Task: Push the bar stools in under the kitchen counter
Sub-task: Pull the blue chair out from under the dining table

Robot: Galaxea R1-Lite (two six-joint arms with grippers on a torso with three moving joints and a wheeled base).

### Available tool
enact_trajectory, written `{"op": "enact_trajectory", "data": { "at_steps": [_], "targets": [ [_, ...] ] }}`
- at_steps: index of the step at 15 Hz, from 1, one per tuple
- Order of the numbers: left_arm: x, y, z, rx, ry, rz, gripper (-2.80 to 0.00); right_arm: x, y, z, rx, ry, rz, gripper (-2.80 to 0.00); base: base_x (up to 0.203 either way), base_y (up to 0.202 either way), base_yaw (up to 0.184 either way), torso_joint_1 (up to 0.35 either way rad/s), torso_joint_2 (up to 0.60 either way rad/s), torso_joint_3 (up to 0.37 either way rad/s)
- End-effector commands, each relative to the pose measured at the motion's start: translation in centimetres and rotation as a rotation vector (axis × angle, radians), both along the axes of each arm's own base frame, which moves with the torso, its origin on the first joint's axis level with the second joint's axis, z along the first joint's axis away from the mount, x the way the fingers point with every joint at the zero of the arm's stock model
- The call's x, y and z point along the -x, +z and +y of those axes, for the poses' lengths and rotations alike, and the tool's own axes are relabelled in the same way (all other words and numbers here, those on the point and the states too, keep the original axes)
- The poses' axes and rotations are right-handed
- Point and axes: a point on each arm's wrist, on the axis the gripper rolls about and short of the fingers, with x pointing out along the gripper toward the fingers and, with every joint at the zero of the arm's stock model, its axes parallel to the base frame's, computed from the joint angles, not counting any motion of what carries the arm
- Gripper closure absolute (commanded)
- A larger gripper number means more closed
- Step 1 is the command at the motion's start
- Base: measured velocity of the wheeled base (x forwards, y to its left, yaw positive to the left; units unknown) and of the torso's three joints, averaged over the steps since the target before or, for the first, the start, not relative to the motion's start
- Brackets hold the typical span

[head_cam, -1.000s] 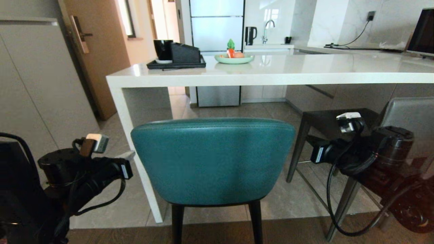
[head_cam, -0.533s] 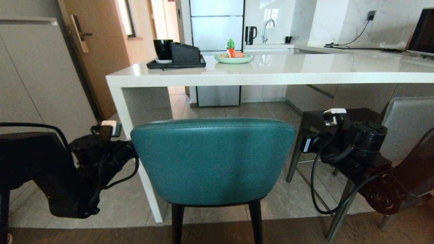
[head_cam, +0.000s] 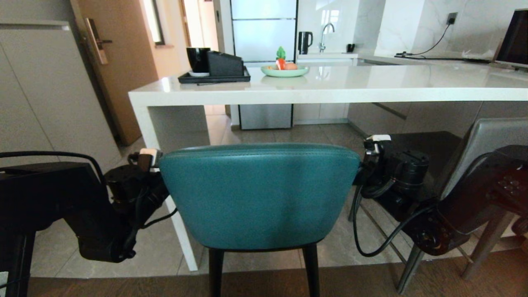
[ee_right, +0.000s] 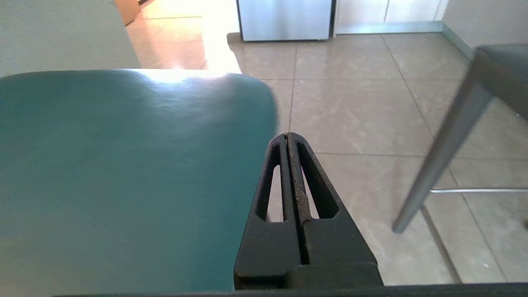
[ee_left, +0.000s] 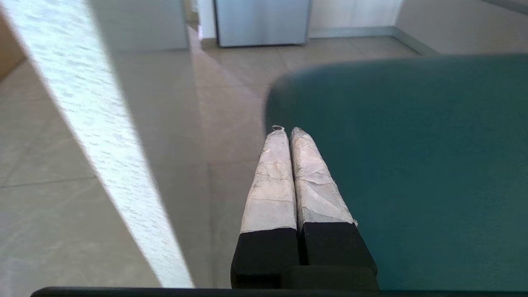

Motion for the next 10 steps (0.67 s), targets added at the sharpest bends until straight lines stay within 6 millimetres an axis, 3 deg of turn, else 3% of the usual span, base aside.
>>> {"op": "enact_trajectory", "data": {
  "at_steps": [1,10],
  "targets": [
    [0.5,0.2,-0.3,0.000,-0.011,-0.002,0.00,-0.6,-0.7,1.7,0.002,0.029,0.005,0.00,0.000,0.000,0.000,0.000,0.00,0.000],
    [2.7,0.1,-1.3,-0.008,-0.049,0.052,0.00,0.6,-1.3,2.6,0.014,0.036,0.036,0.00,0.000,0.000,0.000,0.000,0.00,0.000]
  ]
}}
